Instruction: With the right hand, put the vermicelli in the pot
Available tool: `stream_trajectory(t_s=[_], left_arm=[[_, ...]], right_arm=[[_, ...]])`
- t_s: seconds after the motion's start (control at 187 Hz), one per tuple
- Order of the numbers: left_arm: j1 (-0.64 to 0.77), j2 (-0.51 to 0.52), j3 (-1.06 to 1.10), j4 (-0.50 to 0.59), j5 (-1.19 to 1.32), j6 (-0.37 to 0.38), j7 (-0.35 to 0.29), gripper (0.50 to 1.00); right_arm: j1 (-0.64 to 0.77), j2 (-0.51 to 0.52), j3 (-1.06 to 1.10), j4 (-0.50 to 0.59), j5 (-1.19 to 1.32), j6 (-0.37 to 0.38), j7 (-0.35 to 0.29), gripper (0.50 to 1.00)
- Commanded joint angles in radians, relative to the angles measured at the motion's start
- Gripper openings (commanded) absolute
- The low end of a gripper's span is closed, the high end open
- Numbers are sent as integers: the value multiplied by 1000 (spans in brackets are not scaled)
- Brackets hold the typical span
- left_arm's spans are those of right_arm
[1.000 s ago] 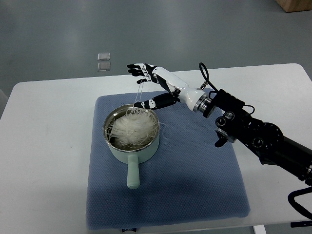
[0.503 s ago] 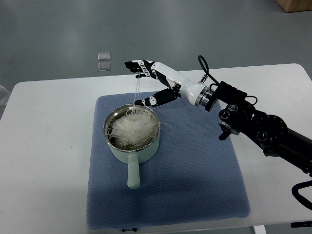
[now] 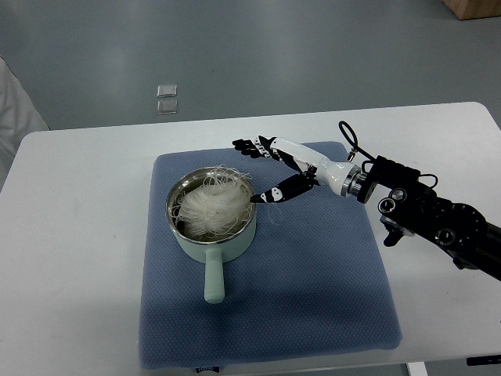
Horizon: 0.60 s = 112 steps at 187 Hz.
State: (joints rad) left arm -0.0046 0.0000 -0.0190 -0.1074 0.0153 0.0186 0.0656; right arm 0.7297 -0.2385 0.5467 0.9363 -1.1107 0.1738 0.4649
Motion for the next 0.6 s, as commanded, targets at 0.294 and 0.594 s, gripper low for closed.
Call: stream_trajectory(t_s=[0.294, 0.594], left_arm=[[0, 0, -1, 0, 0, 0, 0, 1000], [0, 0, 1, 0, 0, 0, 0, 1000]], right_arm=[[0, -79, 79, -4, 42, 3, 6, 911], [-4, -61, 211, -19, 223, -22, 4, 911]])
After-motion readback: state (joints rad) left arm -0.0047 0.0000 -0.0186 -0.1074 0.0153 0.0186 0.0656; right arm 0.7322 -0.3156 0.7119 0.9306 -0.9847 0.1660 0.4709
